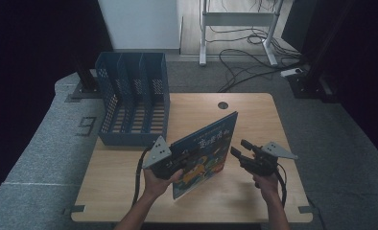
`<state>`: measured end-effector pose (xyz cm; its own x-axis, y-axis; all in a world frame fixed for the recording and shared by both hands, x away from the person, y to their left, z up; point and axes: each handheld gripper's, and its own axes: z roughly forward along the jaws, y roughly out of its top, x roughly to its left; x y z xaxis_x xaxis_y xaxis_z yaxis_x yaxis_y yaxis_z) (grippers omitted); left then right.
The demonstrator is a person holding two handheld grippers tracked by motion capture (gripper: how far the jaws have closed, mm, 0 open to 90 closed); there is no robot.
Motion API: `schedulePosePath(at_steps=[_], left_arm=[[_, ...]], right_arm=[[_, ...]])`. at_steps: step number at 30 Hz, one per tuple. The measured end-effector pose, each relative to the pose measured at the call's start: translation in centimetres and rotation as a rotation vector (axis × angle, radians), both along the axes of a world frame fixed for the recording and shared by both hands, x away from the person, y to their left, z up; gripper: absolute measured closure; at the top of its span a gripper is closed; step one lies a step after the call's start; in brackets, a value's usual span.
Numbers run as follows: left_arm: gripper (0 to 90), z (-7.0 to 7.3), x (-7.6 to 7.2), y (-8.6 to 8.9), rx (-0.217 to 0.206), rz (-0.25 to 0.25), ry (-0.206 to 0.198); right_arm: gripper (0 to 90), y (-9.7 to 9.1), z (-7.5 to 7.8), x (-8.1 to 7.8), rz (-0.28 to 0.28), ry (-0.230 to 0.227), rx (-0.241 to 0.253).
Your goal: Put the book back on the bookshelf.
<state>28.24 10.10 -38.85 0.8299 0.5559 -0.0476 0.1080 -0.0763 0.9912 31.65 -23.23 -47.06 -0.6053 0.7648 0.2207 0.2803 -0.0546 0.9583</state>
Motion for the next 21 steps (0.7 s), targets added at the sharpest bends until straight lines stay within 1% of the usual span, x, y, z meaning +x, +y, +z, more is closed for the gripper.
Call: schedulePosePath(at_steps=[6,10,15,16,19,20,21], left_arm=[[81.6,0.6,-0.3,0.5,0.019,0.022,-0.004],[81.6,1.1,-0.4,0.8,0.027,0.034,-0.017],[81.6,1.8,-0.6,1.4,0.019,0.045,-0.024],[81.6,2.1,-0.6,1.8,0.009,0.050,-0.026],[81.6,2.3,-0.6,2.1,0.000,0.056,-0.025],[81.6,2.5,-0.5,2.5,-0.008,0.065,-0.023],[81.6,2.5,-0.5,2.5,-0.008,0.065,-0.023]], right_arm=[[40.4,-0.1,0.0,0.1,0.004,0.008,-0.003],[40.4,-0.2,0.0,0.0,0.002,0.010,-0.003],[40.5,-0.3,-0.3,0.2,-0.003,0.021,-0.008],[40.3,-0.3,-0.5,0.2,-0.008,0.028,-0.012],[39.7,-0.3,-0.8,0.4,-0.018,0.040,-0.022],[39.6,-0.3,-1.3,0.7,-0.023,0.061,-0.035],[39.6,-0.2,-1.6,0.8,-0.026,0.075,-0.039]])
